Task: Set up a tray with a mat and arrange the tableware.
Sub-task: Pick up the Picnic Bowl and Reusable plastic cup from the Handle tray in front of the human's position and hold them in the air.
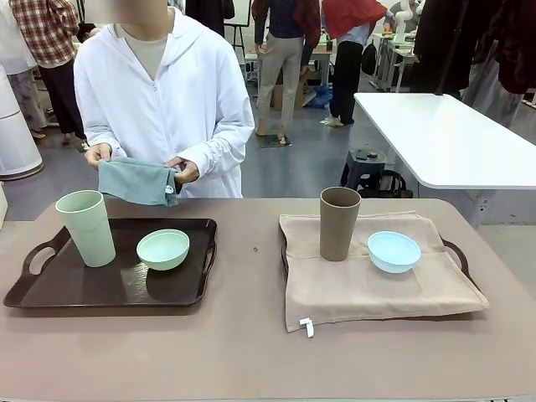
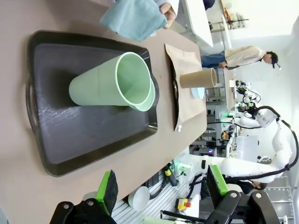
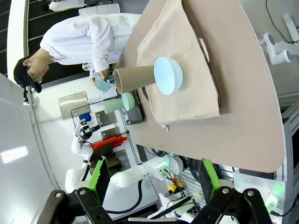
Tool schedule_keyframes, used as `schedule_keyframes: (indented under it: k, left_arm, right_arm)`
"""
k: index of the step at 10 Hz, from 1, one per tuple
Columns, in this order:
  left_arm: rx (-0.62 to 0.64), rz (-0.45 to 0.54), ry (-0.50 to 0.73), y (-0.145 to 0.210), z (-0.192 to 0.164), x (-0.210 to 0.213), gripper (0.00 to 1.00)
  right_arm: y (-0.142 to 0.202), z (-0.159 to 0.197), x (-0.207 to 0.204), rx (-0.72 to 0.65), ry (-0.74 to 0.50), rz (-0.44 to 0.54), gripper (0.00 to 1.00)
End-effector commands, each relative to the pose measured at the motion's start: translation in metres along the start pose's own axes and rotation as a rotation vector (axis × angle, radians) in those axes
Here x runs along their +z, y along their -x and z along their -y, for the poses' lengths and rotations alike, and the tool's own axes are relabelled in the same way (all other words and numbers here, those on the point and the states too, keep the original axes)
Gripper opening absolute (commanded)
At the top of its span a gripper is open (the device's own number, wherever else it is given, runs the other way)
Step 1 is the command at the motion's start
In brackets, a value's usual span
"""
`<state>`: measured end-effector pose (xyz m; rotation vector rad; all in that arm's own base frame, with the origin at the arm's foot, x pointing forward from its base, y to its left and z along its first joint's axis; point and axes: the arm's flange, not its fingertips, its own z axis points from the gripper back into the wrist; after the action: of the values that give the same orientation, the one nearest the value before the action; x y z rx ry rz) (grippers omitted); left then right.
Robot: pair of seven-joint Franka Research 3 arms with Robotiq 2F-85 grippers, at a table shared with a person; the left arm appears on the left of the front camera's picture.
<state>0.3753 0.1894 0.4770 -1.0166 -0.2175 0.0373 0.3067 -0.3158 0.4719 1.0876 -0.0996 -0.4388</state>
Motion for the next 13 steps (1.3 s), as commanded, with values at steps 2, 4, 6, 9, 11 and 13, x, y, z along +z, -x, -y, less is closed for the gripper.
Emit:
schedule_keyframes:
  k: [2, 4, 6, 9, 11, 13]
  left_arm:
    - [0.001, 0.004, 0.011, 0.0014, -0.0011, 0.0006, 1.0]
    - [0.001, 0.004, 0.011, 0.0014, -0.0011, 0.0006, 1.0]
    - [0.001, 0.004, 0.011, 0.0014, -0.0011, 0.0006, 1.0]
    - [0.001, 0.004, 0.011, 0.0014, -0.0011, 0.0006, 1.0]
    - [0.001, 0.004, 0.011, 0.0014, -0.0011, 0.0006, 1.0]
    - [0.001, 0.004, 0.011, 0.0014, -0.0011, 0.0006, 1.0]
  right_arm:
    - [0.0013, 0.0017, 0.0005, -0.003, 0.005, -0.005, 1.0]
    - [0.0013, 0.0017, 0.0005, -0.003, 0.005, -0.005, 1.0]
    - [0.0013, 0.0017, 0.0005, -0.003, 0.005, -0.005, 1.0]
    - [0.0013, 0.0017, 0.0005, -0.003, 0.005, -0.005, 1.0]
    - [0.0013, 0.0017, 0.0005, -0.003, 0.005, -0.005, 1.0]
    - [0.0013, 0.0017, 0.0005, -0.003, 0.005, -0.005, 1.0]
